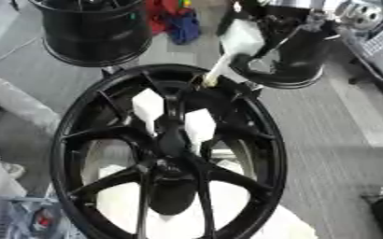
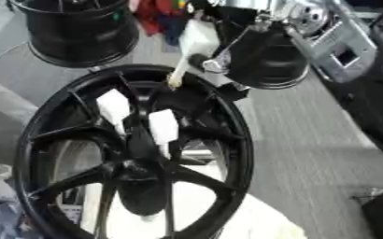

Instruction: Pull the pin out of the wheel hub.

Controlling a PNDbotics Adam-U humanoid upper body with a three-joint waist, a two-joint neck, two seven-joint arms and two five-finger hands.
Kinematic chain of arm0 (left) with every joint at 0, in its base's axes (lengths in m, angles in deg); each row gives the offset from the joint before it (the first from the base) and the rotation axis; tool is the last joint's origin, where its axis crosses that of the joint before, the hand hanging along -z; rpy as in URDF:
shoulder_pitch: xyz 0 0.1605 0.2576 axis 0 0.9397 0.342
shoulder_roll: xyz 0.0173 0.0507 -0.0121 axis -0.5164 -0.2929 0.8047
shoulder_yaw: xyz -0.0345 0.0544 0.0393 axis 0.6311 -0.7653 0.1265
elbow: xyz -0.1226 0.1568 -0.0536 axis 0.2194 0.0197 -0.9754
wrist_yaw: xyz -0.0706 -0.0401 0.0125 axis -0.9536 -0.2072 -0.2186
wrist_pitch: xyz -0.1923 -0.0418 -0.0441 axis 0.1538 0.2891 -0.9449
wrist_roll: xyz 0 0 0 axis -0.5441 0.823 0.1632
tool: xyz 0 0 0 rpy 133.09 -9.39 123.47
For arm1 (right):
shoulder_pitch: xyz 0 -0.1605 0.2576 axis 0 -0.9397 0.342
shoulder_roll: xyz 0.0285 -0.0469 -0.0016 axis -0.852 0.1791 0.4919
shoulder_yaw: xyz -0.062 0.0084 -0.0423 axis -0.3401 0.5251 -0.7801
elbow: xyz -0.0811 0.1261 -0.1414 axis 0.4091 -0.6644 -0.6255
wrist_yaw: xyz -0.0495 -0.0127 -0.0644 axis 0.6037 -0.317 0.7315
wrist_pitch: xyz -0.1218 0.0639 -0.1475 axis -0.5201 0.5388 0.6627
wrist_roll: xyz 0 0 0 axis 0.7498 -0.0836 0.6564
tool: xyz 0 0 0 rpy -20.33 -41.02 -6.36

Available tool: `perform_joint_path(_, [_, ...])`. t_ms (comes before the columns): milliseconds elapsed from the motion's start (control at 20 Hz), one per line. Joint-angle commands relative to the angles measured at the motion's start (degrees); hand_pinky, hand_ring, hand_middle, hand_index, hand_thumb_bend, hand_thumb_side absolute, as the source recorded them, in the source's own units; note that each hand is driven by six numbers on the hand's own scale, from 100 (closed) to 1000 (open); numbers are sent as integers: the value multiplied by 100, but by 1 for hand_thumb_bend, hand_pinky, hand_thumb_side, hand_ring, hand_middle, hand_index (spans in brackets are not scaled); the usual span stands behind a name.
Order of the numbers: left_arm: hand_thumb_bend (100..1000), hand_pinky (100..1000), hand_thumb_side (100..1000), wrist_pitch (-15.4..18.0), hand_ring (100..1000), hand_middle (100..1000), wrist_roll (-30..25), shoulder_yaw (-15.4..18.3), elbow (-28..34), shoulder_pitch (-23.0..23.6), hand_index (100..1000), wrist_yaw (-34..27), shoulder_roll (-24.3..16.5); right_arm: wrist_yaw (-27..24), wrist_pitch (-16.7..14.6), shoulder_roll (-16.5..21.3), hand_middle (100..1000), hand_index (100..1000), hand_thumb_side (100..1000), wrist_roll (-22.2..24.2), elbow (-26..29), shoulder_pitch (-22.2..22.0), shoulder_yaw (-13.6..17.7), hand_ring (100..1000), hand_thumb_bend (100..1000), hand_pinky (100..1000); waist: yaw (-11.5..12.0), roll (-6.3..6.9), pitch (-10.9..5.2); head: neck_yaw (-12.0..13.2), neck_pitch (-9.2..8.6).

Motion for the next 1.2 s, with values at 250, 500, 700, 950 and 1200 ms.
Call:
perform_joint_path(250, [407, 577, 271, 4, 662, 675, 118, 134, 82, -20, 740, 10, -74, 256, 261, 830, 535, 644, 128, -1306, 608, -2264, 1580, 430, 154, 425, -150, 107, -43, 202, 27])
perform_joint_path(500, [407, 577, 271, 2, 663, 675, 151, 162, 89, -28, 740, 6, -48, 1651, 689, -105, 895, 928, 342, -1922, 604, -3719, 2456, 900, 369, 930, -260, 148, -9, 252, 27])
perform_joint_path(700, [408, 577, 271, 6, 663, 675, 163, 173, 98, -28, 740, 0, -26, 2308, 1078, -1052, 901, 922, 354, -2790, 628, -4157, 2935, 894, 349, 937, -283, 199, 10, 254, 27])
perform_joint_path(950, [407, 576, 272, 8, 663, 676, 164, 169, 99, -37, 740, -9, 10, 2277, 1281, -1780, 850, 894, 322, -3980, 734, -4194, 3083, 818, 241, 847, -286, 249, 25, 254, 27])
perform_joint_path(1200, [406, 576, 273, 12, 664, 676, 164, 167, 106, -55, 740, -19, 36, 1716, 1037, -2141, 781, 848, 251, -4500, 876, -4110, 2886, 706, 119, 730, -268, 283, 41, 241, 21])
